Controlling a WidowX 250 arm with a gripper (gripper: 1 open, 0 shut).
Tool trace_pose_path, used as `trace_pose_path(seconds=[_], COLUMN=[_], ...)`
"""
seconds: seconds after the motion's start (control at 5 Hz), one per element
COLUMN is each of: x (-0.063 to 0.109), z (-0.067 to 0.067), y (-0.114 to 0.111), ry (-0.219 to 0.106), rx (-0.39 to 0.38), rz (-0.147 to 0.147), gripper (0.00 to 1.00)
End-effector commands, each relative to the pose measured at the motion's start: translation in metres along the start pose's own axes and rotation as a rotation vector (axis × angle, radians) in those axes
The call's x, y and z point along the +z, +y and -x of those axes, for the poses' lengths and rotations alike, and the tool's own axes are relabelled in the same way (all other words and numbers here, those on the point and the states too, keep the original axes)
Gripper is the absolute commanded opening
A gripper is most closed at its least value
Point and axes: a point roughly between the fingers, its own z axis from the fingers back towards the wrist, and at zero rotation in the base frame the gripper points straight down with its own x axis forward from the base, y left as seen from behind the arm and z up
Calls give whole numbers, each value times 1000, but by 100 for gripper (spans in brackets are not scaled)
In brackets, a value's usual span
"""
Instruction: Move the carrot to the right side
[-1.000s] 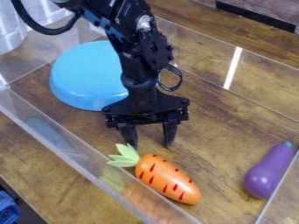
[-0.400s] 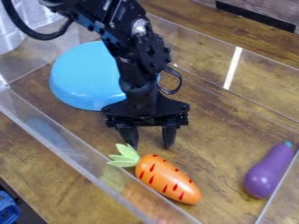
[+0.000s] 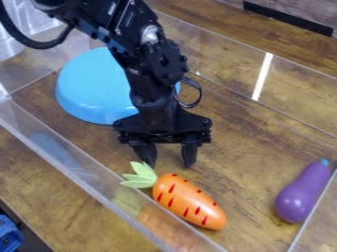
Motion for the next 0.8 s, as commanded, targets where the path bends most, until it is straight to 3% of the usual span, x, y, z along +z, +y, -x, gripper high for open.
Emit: trace_pose_path(seconds=[0.0, 0.2, 0.6], x=[2, 2, 4], z=[-6, -7, -8], y=[6, 15, 33], ry=[-3, -12, -32], rx=[-3, 77, 235], rz=[-3, -26, -71], gripper=[0, 100, 100])
